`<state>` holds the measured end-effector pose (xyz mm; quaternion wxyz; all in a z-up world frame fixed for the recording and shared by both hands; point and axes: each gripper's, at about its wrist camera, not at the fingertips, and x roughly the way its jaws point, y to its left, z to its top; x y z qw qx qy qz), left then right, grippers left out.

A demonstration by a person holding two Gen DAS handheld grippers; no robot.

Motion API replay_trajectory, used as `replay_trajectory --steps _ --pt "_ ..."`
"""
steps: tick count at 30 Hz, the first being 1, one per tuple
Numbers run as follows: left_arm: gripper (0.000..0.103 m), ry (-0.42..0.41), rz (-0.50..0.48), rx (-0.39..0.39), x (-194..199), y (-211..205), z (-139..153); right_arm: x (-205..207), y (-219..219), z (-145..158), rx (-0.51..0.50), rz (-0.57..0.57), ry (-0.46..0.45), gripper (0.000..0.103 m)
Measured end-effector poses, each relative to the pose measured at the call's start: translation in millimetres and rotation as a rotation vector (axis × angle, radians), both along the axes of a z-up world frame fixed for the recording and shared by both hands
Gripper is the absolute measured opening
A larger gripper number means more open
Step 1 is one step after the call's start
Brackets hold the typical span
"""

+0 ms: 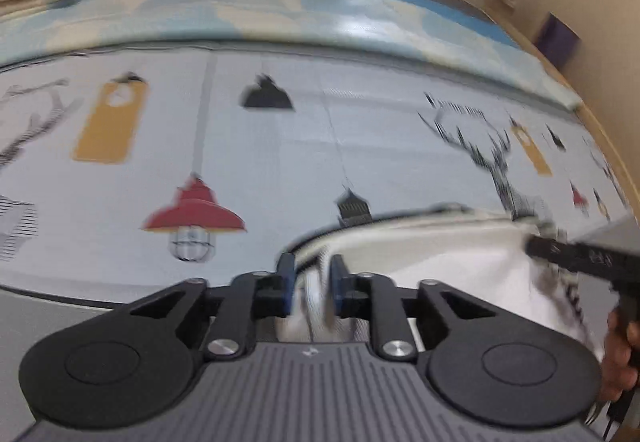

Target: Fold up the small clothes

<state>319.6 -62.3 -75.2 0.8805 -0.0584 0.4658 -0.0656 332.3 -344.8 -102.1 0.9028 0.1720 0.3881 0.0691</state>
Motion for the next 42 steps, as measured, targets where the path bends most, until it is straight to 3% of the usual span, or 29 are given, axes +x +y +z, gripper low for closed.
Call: replay_trajectory --steps 2,4,6,9,11,13,15,16,17,19,21,22,24,25,30,32,40,42 --pt "0.023 -0.104 -0.016 0.015 -10.9 2.9 31.9 -10.4 -4.6 14.5 -0.052 -0.047 -0.045 0.02" --pt "0.024 -0.174 -0.101 -0.005 -25.8 0.9 55.5 -28.8 -12.3 36.7 -0.108 -0.083 -0.118 0.026" --pt "0.024 -0.176 -0.207 -0.069 -40.7 -2.9 61.2 -49.9 -17.0 55.8 -0.091 -0.048 -0.18 0.028" --pt "0.024 -0.054 -0.357 -0.055 -54.6 -22.1 33.5 -85.8 -12.2 71.1 -0.041 0.111 -0.225 0.035" --pt "0.024 0.013 -0.411 0.051 -59.6 -36.5 1.3 -107.2 -6.0 67.3 -0.002 0.229 -0.195 0.038" --pt "0.024 -0.021 -0.439 0.137 -67.5 -42.0 -22.7 -121.4 3.7 47.1 -0.03 0.333 -0.106 0.039" --pt "0.024 -0.018 -0.395 0.103 -64.7 -38.3 -13.6 -123.2 13.8 14.4 -0.182 0.371 0.017 0.039" --pt "0.028 0.007 -0.323 0.069 -62.3 -33.2 -2.2 -122.7 12.2 1.8 -0.219 0.348 0.055 0.039" --pt "0.03 0.012 -0.26 0.03 -63.9 -27.1 9.0 -122.3 5.4 -1.3 -0.181 0.319 0.072 0.039" --pt "0.046 0.027 -0.155 -0.058 -68.7 -12.7 33.1 -124.9 -5.4 10.9 -0.108 0.265 0.06 0.04" --pt "0.055 0.056 -0.078 -0.095 -80.2 -2.0 48.3 -139.1 -18.9 28.8 -0.08 0.228 -0.007 0.051" --pt "0.065 0.062 -0.05 -0.117 -89.8 4.5 52.8 -144.6 -25.0 30.7 -0.071 0.21 -0.017 0.056" --pt "0.081 0.075 -0.003 -0.15 -107.2 14.3 51.4 -154.6 -40.4 28.9 -0.06 0.161 0.003 0.08" --pt "0.084 0.086 0.025 -0.168 -113.4 14.6 47.8 -158.4 -47.7 25.5 -0.062 0.126 0.028 0.084" --pt "0.084 0.209 0.141 -0.247 -131.0 12.8 -7.7 -160.2 -75.1 -6.9 0.003 0.023 0.183 0.085" --pt "0.084 0.23 0.145 -0.267 -124.2 9.6 -22.9 -163.7 -78.1 -16.0 0.029 0.017 0.219 0.085" --pt "0.089 0.33 0.182 -0.49 -105.6 29.3 -59.6 -157.3 -68.2 -28.3 0.102 0.055 0.234 0.085" --pt "0.086 0.327 0.161 -0.494 -102.4 27.8 -63.4 -155.2 -63.6 -26.8 0.092 0.06 0.219 0.074"
